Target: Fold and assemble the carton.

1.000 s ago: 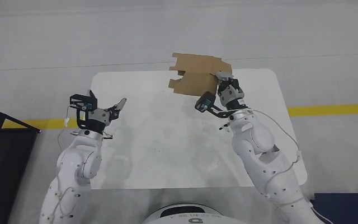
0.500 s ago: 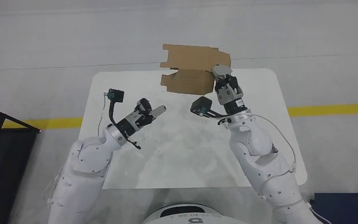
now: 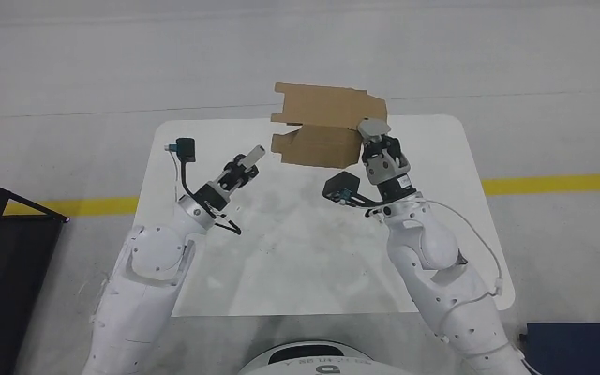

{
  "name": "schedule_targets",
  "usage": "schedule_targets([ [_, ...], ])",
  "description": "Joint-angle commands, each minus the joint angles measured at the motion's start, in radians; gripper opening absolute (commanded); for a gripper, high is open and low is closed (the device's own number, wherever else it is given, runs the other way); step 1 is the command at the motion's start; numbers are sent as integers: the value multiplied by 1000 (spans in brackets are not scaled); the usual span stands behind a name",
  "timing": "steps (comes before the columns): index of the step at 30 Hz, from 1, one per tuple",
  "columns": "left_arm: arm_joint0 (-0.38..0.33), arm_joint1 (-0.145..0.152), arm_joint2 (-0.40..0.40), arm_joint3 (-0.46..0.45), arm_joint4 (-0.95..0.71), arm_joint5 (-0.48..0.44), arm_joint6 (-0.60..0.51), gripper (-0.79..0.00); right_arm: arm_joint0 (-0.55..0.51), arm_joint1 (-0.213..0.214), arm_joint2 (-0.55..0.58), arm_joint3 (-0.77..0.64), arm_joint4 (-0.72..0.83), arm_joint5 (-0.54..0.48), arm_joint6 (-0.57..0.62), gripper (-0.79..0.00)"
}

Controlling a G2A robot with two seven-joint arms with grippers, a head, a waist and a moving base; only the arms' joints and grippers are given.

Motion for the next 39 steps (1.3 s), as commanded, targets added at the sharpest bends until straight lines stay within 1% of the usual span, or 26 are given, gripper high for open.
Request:
schedule_targets([
  [1,-2,-1,9,-1,-14,13,0,-31,-4,0,2,-2,-9,2,-6,-785],
  [3,-4,-2,17,0,-14,23,5,-55,-8,0,3,-3,-14,3,-15,-785],
  [5,-6,-3,26,0,-18,31,5,-120,-10,0,3,-4,-20,-1,-25,-785],
  [8,-6,-3,33,-1,-16,36,9,-151,-10,-1,0,-3,-31,-12,-36,-785],
  [12,-5,-3,33,-6,-18,40,11,-246,-8,-3,-9,0,-39,-16,-48,-785],
  [13,-5,-3,33,-8,-16,40,10,-289,-7,-4,-13,0,-41,-19,-50,-785],
  [14,-4,-2,32,-9,-16,42,9,-372,-7,-4,-18,-2,-40,-20,-53,-785],
  [18,-3,-1,29,-15,-20,44,3,-505,-3,-7,-31,-5,-47,-20,-60,-785],
  [20,-1,-2,26,-13,-45,54,7,-600,-2,-8,-36,-6,-51,-19,-63,-785],
  [21,-1,-2,25,-13,-47,55,7,-674,-2,-9,-38,-6,-53,-20,-64,-785],
  [23,-2,-1,22,-10,-49,56,6,-785,-3,-10,-41,-8,-58,-21,-66,-785],
  [29,-17,-1,11,9,-56,76,18,-785,-16,-10,-47,-11,-66,-36,-88,-785],
  [36,-47,1,-11,41,-24,83,44,-785,-45,-7,-43,-15,-72,-64,-118,-785],
  [37,-49,2,-12,43,-6,75,42,-708,-48,-7,-44,-16,-72,-68,-120,-785],
  [38,-51,4,-12,43,19,64,37,-489,-51,-7,-44,-16,-70,-72,-122,-785],
  [39,-49,5,-10,42,43,49,28,-6,-54,-7,-44,-16,-65,-75,-122,-785],
])
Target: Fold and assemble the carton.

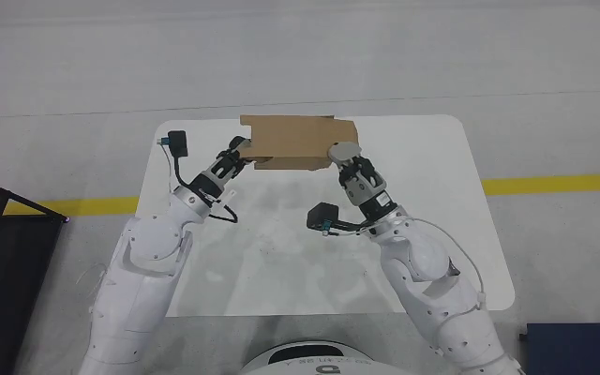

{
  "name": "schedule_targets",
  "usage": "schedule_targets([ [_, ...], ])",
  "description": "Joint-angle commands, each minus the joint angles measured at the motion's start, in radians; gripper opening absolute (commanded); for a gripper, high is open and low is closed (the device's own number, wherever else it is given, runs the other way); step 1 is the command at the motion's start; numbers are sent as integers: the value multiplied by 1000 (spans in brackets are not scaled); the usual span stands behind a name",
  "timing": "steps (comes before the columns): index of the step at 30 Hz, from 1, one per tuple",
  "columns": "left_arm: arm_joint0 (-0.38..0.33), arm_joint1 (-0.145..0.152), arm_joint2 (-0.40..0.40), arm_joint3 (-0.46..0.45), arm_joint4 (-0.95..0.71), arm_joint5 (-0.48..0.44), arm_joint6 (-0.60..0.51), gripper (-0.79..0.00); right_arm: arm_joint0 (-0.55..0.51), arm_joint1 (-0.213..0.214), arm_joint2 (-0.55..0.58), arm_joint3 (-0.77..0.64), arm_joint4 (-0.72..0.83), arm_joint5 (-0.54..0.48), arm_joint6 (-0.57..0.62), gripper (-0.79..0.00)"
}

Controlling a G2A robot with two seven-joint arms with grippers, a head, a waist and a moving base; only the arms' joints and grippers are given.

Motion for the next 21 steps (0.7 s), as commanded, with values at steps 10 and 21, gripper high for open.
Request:
schedule_targets([
  [10,112,19,-68,16,119,-261,-8,0,25,-13,19,6,83,-30,136,-785],
  [21,164,24,-35,-25,109,-474,-51,0,91,-26,-32,31,60,-77,167,-785],
])
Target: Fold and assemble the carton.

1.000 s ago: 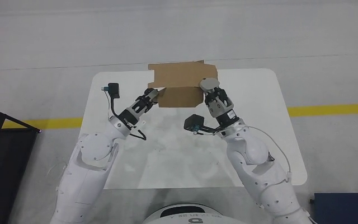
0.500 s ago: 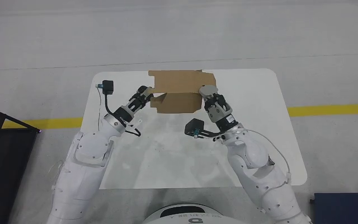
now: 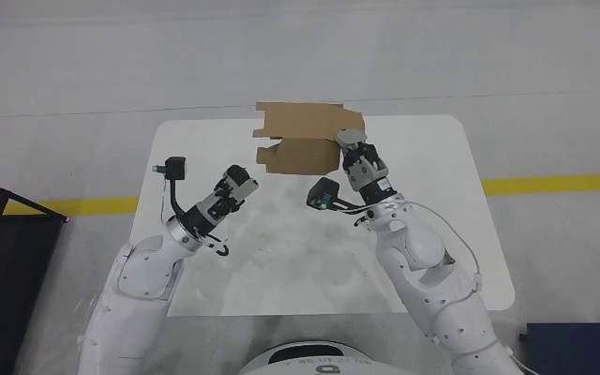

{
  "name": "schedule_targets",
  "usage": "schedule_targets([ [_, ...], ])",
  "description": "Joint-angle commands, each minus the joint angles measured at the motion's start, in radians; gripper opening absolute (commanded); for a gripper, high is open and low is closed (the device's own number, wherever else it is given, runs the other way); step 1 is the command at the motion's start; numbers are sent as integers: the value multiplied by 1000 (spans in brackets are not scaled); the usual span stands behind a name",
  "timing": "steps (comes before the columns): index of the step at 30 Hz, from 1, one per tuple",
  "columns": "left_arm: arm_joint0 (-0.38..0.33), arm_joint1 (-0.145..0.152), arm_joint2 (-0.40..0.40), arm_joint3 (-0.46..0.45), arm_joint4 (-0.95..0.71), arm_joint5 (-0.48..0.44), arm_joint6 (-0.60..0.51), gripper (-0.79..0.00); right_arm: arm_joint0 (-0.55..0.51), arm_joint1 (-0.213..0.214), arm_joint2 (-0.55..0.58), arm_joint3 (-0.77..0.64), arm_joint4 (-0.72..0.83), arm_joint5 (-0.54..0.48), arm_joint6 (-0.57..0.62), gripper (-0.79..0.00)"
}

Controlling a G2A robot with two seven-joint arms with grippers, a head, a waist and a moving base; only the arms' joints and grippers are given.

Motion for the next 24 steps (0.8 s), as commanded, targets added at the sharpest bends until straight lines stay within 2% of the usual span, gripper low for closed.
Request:
schedule_targets([
  [1,-12,-1,26,1,18,18,-5,0,7,-2,-8,0,4,-4,-2,-785],
  [5,-57,-5,76,18,96,87,-5,0,11,-6,-16,-12,38,-8,-14,-785],
  [11,-119,-14,128,55,185,157,53,0,-10,-7,-17,-26,89,-25,-45,-785],
  [16,-149,-15,134,84,230,170,84,0,-32,-6,-11,-33,123,-30,-80,-785],
  [19,-162,-13,132,100,316,187,96,0,-42,-5,-7,-42,151,-47,-106,-785],
  [24,-180,-14,124,118,358,202,140,0,-50,-1,4,-51,210,-132,-129,-785],
])
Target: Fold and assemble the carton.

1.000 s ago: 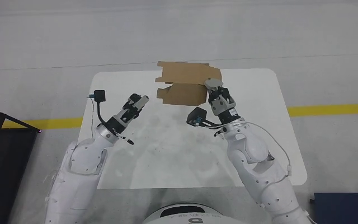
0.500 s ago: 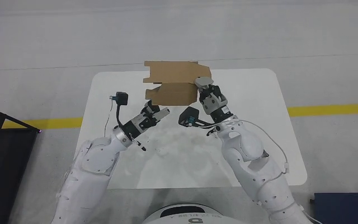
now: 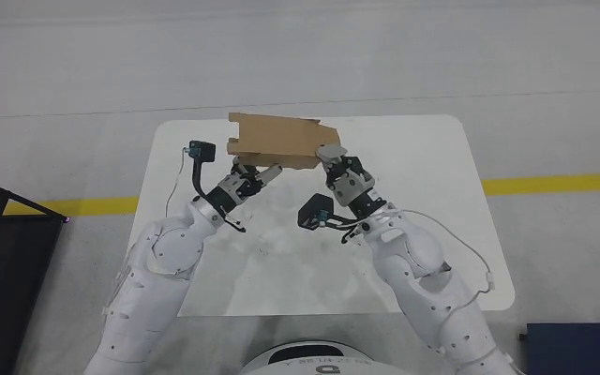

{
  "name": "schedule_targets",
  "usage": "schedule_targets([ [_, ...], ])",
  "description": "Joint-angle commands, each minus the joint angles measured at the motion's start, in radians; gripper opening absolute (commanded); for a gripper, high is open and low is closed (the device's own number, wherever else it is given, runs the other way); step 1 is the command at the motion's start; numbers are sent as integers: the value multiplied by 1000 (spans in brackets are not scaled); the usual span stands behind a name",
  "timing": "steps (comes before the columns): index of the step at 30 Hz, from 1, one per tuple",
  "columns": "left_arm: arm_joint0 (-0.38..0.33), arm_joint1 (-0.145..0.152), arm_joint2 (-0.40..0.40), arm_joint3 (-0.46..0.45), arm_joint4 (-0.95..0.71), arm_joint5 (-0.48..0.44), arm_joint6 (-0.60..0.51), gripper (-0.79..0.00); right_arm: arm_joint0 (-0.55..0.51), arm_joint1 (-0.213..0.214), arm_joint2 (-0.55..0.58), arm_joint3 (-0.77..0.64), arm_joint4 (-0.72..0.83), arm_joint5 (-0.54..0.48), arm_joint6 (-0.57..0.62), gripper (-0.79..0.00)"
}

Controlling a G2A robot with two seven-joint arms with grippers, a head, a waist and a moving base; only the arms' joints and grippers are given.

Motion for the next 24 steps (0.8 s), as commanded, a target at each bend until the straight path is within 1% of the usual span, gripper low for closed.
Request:
schedule_targets([
  [1,-5,1,-5,5,19,-3,12,0,-1,1,3,-2,29,-42,-6,-785],
  [6,-14,3,-19,18,44,-11,29,0,6,3,7,3,71,-104,-19,-785],
  [11,-6,5,-29,20,57,-25,37,0,13,2,9,12,102,-104,-5,-785],
  [17,7,13,-61,39,161,-69,62,0,12,-10,48,41,244,-67,162,-785],
  [20,21,20,-90,40,214,-108,91,0,6,-12,67,47,292,-66,202,-785],
  [24,59,29,-141,31,302,-168,154,0,-7,-11,92,37,345,-89,236,-785],
])
